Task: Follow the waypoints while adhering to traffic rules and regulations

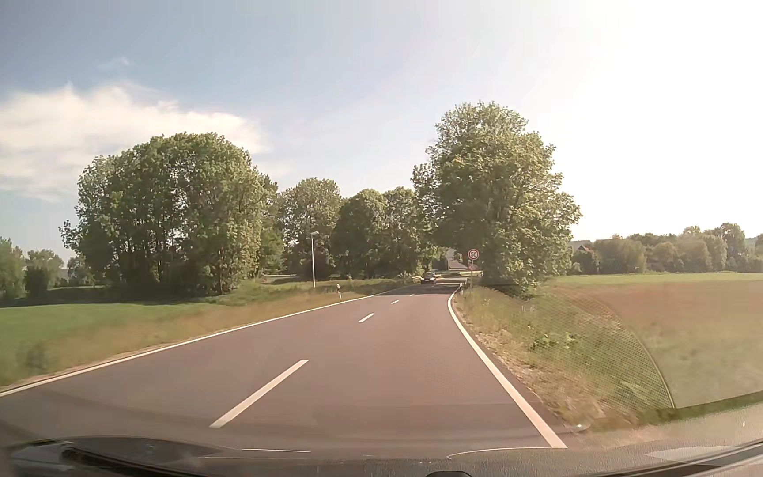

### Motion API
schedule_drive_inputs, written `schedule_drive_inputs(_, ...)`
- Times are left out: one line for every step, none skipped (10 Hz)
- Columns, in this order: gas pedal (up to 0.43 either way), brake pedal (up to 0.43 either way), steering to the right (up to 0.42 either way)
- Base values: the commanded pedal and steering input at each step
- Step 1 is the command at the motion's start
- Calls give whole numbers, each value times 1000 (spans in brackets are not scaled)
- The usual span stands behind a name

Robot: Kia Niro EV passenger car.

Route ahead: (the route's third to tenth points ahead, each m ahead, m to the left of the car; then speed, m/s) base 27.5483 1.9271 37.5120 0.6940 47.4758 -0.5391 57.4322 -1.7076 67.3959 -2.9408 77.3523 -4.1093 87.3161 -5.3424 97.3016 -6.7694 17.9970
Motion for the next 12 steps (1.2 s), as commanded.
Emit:
schedule_drive_inputs(118,0,10)
schedule_drive_inputs(130,0,9)
schedule_drive_inputs(130,0,9)
schedule_drive_inputs(130,0,10)
schedule_drive_inputs(130,0,9)
schedule_drive_inputs(130,0,9)
schedule_drive_inputs(130,0,9)
schedule_drive_inputs(130,0,9)
schedule_drive_inputs(130,0,10)
schedule_drive_inputs(130,0,10)
schedule_drive_inputs(130,0,10)
schedule_drive_inputs(130,0,10)
